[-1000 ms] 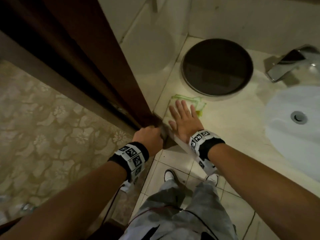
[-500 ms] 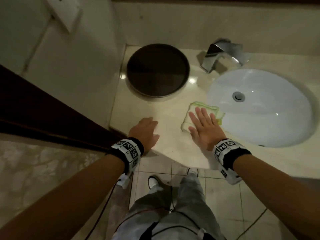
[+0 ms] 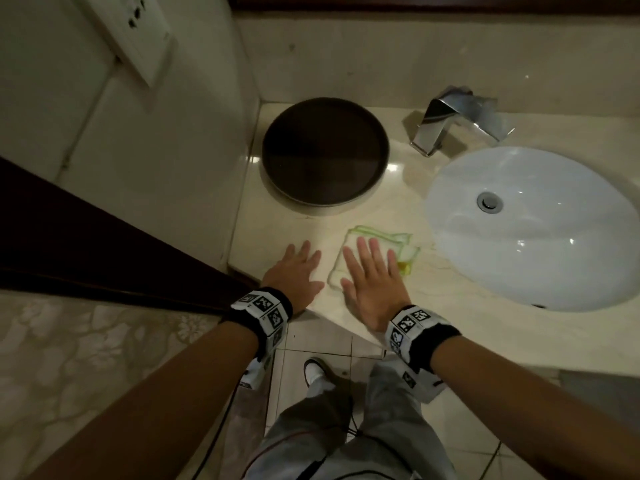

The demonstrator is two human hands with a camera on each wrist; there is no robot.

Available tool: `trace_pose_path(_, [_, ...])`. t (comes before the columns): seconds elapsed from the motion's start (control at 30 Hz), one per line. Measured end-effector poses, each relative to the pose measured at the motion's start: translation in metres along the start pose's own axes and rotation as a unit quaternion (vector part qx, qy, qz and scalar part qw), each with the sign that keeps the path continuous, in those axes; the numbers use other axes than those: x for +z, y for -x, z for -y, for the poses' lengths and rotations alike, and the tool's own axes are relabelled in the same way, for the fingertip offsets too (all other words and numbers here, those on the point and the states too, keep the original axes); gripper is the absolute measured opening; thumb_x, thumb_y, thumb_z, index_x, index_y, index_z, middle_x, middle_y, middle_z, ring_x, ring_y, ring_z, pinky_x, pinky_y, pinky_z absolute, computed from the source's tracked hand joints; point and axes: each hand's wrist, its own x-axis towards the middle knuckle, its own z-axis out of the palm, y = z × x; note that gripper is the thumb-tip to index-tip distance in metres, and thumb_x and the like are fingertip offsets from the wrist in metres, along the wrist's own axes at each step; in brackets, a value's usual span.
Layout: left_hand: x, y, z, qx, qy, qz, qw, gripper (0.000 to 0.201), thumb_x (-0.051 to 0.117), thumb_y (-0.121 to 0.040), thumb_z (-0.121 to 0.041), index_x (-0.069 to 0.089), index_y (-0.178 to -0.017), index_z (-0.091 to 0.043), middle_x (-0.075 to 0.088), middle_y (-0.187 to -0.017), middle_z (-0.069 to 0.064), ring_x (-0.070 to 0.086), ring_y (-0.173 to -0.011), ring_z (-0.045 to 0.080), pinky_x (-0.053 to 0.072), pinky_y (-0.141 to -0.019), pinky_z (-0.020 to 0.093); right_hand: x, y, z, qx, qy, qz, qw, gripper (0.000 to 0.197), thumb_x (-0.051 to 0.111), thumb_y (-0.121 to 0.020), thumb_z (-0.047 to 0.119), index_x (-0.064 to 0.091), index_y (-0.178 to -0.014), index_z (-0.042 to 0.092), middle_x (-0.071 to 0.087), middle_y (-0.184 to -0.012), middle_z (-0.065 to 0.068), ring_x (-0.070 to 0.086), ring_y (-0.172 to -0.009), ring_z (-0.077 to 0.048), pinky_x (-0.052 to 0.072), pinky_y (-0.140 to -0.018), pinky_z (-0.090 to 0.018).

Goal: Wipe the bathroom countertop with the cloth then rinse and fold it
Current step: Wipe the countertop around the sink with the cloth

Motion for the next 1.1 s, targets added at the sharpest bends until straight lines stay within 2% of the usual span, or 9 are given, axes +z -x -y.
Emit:
trace_pose_path(0.13, [0.005, 0.000, 0.004, 0.007, -0.012, -0.011, 1.000, 0.067, 0.041, -0.098, -0.045, 0.007, -0.154, -0.027, -0.005, -0.163, -0.002, -0.002, -0.149, 0.026, 0.019, -0.118, 0.044, -0.008, -0.010, -0.023, -0.007, 0.019, 0.000, 1.000, 0.062, 0.005, -0.098, 0.050, -0.003, -0.154, 0.026, -0.011, -0.162, -0.005, -0.015, -0.148, -0.024, -0.007, -0.119, -0.048])
trace_pose_path(0.33, [0.001, -0.001, 0.008, 0.021, -0.045, 0.006, 0.999, 0.067, 0.039, -0.099, -0.045, 0.004, -0.154, -0.028, -0.004, -0.163, -0.001, 0.000, -0.149, 0.027, 0.024, -0.117, 0.046, -0.042, -0.052, -0.073, 0.081, -0.006, -0.018, 0.997, 0.060, 0.007, -0.099, 0.049, -0.004, -0.155, 0.027, -0.012, -0.162, -0.004, -0.012, -0.149, -0.024, -0.002, -0.120, -0.048])
trace_pose_path(0.43, [-0.003, -0.001, 0.011, 0.025, -0.054, 0.021, 0.998, 0.067, 0.039, -0.099, -0.045, 0.003, -0.154, -0.030, -0.006, -0.162, -0.002, -0.001, -0.149, 0.025, 0.024, -0.115, 0.047, -0.052, -0.069, -0.084, 0.111, -0.014, 0.011, 0.994, 0.061, 0.008, -0.100, 0.048, -0.007, -0.154, 0.027, -0.016, -0.162, -0.006, -0.014, -0.148, -0.025, -0.002, -0.120, -0.050])
trace_pose_path(0.7, [-0.007, 0.001, 0.010, 0.036, -0.066, 0.025, 0.997, 0.067, 0.039, -0.100, -0.044, 0.003, -0.154, -0.029, -0.006, -0.162, -0.001, -0.001, -0.149, 0.026, 0.023, -0.115, 0.047, -0.027, -0.040, -0.043, 0.135, -0.019, -0.022, 0.990, 0.065, 0.003, -0.096, 0.048, -0.008, -0.154, 0.021, -0.016, -0.161, -0.009, -0.016, -0.147, -0.029, -0.006, -0.118, -0.054])
trace_pose_path(0.83, [-0.007, 0.001, 0.010, 0.035, -0.052, 0.019, 0.998, 0.063, 0.038, -0.101, -0.038, 0.005, -0.154, -0.030, -0.006, -0.163, -0.003, -0.001, -0.149, 0.025, 0.022, -0.115, 0.045, -0.002, -0.003, 0.001, 0.094, -0.033, -0.018, 0.995, 0.066, 0.001, -0.095, 0.049, -0.007, -0.154, 0.020, -0.016, -0.160, -0.011, -0.019, -0.147, -0.030, -0.009, -0.117, -0.054])
trace_pose_path(1.0, [-0.004, 0.000, 0.011, 0.040, -0.041, 0.013, 0.998, 0.065, 0.040, -0.099, -0.039, 0.006, -0.154, -0.030, -0.006, -0.163, -0.002, -0.001, -0.149, 0.026, 0.021, -0.115, 0.045, 0.029, 0.036, 0.034, 0.041, -0.020, -0.056, 0.997, 0.063, 0.014, -0.100, 0.045, 0.010, -0.155, 0.015, -0.001, -0.161, -0.016, -0.006, -0.148, -0.035, 0.002, -0.117, -0.058])
trace_pose_path(1.1, [-0.001, 0.000, 0.012, 0.045, -0.038, 0.012, 0.998, 0.068, 0.041, -0.098, -0.046, 0.006, -0.154, -0.028, -0.007, -0.163, -0.001, -0.001, -0.149, 0.026, 0.020, -0.116, 0.046, 0.033, 0.053, 0.026, 0.022, 0.001, -0.043, 0.999, 0.062, 0.007, -0.100, 0.049, -0.001, -0.155, 0.021, -0.011, -0.161, -0.010, -0.014, -0.148, -0.030, -0.002, -0.119, -0.053])
